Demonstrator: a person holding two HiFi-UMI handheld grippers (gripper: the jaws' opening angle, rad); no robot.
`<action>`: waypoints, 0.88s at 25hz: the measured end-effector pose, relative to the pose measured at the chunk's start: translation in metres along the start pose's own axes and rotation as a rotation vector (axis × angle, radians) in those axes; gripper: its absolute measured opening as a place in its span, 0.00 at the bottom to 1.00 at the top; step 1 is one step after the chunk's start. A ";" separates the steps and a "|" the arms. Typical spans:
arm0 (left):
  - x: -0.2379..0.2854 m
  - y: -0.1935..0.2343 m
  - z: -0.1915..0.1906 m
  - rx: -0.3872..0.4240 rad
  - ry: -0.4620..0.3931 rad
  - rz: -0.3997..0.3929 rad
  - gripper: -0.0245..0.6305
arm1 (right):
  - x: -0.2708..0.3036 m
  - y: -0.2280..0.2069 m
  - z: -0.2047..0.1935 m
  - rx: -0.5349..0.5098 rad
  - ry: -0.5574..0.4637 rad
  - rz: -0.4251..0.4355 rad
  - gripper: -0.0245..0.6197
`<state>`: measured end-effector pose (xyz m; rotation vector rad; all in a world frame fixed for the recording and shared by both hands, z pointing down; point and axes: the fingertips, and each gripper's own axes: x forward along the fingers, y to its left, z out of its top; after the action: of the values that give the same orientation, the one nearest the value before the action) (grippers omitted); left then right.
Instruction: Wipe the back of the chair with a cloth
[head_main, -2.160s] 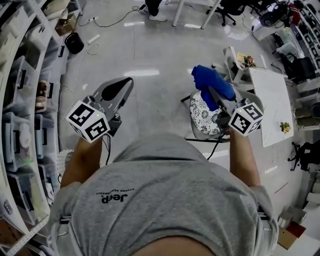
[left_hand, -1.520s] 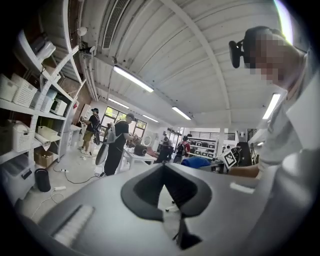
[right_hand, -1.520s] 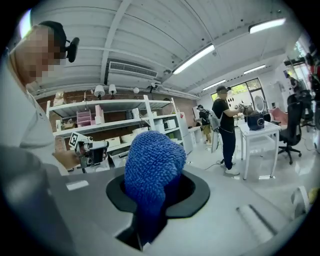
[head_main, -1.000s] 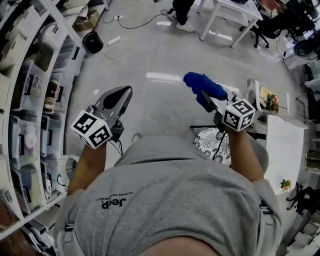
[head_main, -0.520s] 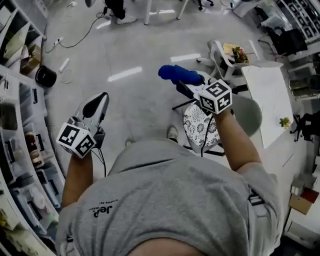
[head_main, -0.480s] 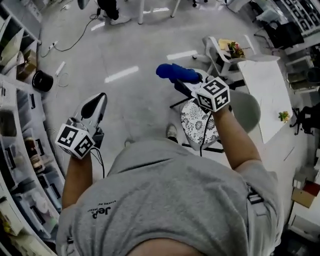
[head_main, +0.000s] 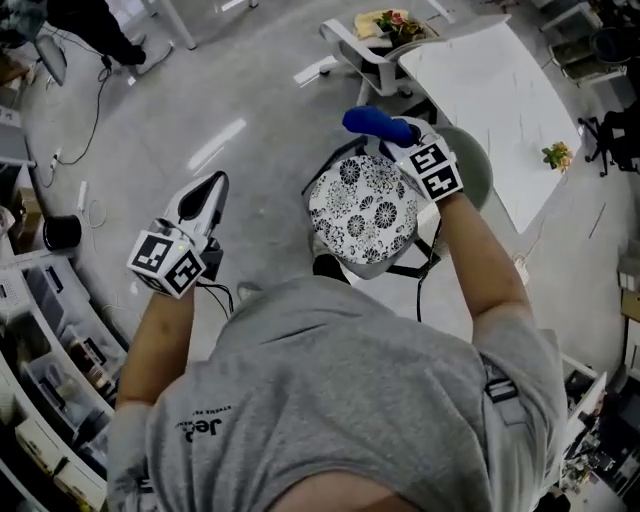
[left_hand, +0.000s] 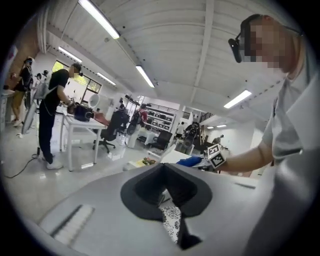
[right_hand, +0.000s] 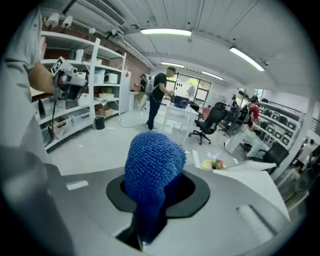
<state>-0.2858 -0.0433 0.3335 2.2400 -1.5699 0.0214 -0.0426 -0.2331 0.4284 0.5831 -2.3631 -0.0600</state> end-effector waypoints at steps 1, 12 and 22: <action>0.027 -0.013 -0.004 0.009 0.019 -0.036 0.11 | -0.004 -0.022 -0.025 -0.001 0.029 -0.036 0.16; 0.235 -0.134 -0.069 0.132 0.212 -0.360 0.11 | 0.001 -0.149 -0.213 -0.282 0.298 -0.294 0.16; 0.275 -0.177 -0.116 0.130 0.308 -0.460 0.11 | 0.007 -0.167 -0.244 -0.602 0.399 -0.353 0.16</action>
<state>0.0005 -0.2009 0.4494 2.5019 -0.8989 0.3283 0.1747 -0.3589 0.5846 0.6280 -1.7124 -0.7173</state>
